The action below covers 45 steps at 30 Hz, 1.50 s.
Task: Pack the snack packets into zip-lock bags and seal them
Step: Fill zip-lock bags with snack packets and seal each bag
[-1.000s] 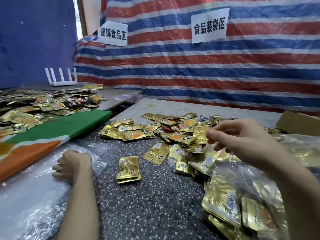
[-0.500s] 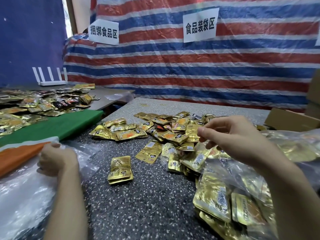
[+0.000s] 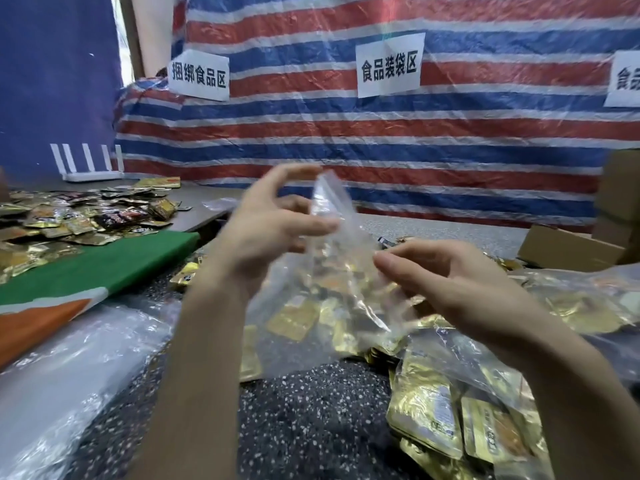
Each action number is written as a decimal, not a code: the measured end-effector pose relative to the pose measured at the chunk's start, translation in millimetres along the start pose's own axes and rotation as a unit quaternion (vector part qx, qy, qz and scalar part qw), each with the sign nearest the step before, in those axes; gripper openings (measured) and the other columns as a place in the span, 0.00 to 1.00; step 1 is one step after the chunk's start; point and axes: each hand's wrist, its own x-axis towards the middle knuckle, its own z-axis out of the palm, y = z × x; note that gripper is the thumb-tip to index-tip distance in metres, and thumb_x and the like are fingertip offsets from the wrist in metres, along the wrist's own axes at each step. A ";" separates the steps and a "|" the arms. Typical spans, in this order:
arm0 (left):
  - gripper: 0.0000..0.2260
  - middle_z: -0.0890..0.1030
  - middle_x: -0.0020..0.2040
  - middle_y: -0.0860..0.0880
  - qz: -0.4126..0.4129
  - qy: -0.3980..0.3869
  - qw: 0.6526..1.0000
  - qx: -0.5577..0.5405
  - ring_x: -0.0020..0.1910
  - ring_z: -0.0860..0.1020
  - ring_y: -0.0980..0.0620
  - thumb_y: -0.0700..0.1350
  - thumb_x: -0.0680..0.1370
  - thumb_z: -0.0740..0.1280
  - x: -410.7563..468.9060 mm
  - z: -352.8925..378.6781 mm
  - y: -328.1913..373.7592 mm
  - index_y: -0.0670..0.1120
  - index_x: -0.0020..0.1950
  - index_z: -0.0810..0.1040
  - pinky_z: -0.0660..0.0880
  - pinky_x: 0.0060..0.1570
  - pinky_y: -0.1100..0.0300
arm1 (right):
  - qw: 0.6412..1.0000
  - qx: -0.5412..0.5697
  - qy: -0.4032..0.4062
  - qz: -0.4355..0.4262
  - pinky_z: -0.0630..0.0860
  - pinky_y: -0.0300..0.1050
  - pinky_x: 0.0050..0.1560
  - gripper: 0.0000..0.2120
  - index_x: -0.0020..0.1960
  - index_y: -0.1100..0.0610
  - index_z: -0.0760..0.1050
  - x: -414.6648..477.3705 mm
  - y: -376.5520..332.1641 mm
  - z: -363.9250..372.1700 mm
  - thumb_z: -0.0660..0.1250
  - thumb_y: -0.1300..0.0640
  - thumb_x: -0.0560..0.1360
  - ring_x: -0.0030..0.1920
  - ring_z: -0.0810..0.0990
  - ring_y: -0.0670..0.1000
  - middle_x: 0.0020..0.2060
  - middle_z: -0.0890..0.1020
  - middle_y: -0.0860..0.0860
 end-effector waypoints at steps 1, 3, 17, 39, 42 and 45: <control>0.29 0.84 0.36 0.52 0.005 -0.041 0.999 -0.003 0.37 0.83 0.53 0.32 0.68 0.76 1.1 12.4 -2.0 0.53 0.63 0.76 0.79 0.34 0.61 | 1.000 0.019 0.003 0.006 0.79 0.37 0.33 0.20 0.44 0.55 0.85 -1.5 -1.4 -1.2 0.70 0.39 0.65 0.38 0.83 0.49 0.42 0.87 0.53; 0.28 0.82 0.35 0.52 0.005 -0.105 0.994 0.008 0.35 0.81 0.56 0.32 0.68 0.76 2.6 30.4 -7.3 0.51 0.64 0.76 0.74 0.32 0.63 | 0.999 0.044 0.013 0.026 0.76 0.36 0.30 0.16 0.43 0.57 0.86 -4.7 -2.7 -6.0 0.71 0.44 0.67 0.35 0.81 0.51 0.40 0.86 0.57; 0.14 0.82 0.37 0.53 -0.023 -0.222 0.966 0.127 0.36 0.78 0.57 0.58 0.70 0.72 0.2 44.9 -12.9 0.48 0.41 0.83 0.72 0.32 0.66 | 0.995 0.058 0.048 0.072 0.69 0.35 0.25 0.11 0.28 0.56 0.81 -10.2 -5.2 -16.7 0.78 0.50 0.59 0.27 0.75 0.47 0.28 0.81 0.54; 0.26 0.85 0.50 0.38 -0.135 -0.191 0.972 0.003 0.41 0.81 0.48 0.58 0.62 0.77 15.5 -0.3 -26.7 0.37 0.46 0.85 0.81 0.43 0.56 | 0.993 -0.054 0.029 -0.097 0.75 0.36 0.32 0.21 0.40 0.49 0.83 -21.1 -9.0 -31.9 0.65 0.76 0.73 0.41 0.83 0.49 0.57 0.82 0.45; 0.30 0.82 0.54 0.36 -0.141 -0.173 0.975 -0.015 0.43 0.81 0.47 0.58 0.65 0.78 13.3 6.5 -22.6 0.34 0.54 0.82 0.79 0.45 0.56 | 0.989 -0.107 -0.003 -0.101 0.77 0.30 0.39 0.22 0.39 0.49 0.86 -21.0 -9.4 -30.8 0.65 0.75 0.73 0.50 0.81 0.36 0.62 0.78 0.37; 0.30 0.82 0.49 0.40 -0.143 -0.142 0.979 0.043 0.45 0.78 0.47 0.57 0.73 0.70 12.6 16.7 -21.5 0.31 0.61 0.76 0.74 0.44 0.56 | 0.990 -0.116 -0.024 -0.075 0.75 0.34 0.30 0.14 0.41 0.50 0.87 -17.9 -4.2 -28.3 0.68 0.66 0.74 0.42 0.83 0.42 0.62 0.77 0.35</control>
